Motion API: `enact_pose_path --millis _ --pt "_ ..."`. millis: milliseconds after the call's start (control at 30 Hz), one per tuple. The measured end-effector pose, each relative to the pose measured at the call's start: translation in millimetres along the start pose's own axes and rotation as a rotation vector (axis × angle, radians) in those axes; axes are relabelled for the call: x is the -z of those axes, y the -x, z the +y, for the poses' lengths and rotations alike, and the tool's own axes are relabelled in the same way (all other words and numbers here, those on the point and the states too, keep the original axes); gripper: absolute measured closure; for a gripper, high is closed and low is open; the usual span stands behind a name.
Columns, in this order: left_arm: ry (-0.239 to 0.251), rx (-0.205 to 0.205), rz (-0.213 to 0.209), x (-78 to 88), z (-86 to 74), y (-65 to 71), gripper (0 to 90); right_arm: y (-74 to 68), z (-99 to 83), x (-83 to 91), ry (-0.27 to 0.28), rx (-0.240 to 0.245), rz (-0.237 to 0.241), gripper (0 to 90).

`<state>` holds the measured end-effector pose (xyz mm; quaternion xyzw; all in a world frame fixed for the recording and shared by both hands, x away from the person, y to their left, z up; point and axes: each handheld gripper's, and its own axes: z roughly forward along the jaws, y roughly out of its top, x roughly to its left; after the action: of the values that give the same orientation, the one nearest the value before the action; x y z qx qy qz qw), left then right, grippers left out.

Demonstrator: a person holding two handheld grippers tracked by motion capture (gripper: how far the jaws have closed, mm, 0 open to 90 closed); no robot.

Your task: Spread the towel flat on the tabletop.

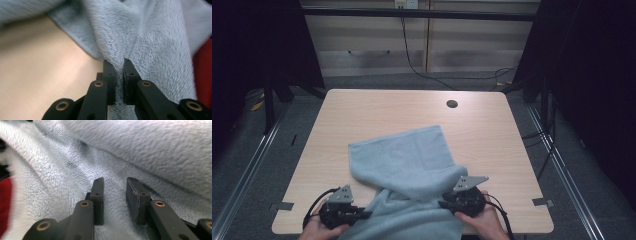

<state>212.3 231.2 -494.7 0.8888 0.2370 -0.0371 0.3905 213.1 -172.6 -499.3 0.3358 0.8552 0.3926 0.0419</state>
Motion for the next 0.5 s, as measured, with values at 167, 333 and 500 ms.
enact_pose_path --millis 167,333,500 --pt "0.033 -0.006 -0.048 14.1 -12.1 14.7 81.0 -28.2 -10.7 4.5 -0.020 0.012 0.105 67.9" --pt "0.161 0.034 -0.065 22.2 5.3 -5.3 68.2 -24.4 12.5 19.9 0.106 0.021 0.088 68.5" --pt "0.189 0.083 -0.022 1.0 33.0 -39.3 73.0 25.6 48.8 17.5 0.161 -0.011 -0.005 71.1"
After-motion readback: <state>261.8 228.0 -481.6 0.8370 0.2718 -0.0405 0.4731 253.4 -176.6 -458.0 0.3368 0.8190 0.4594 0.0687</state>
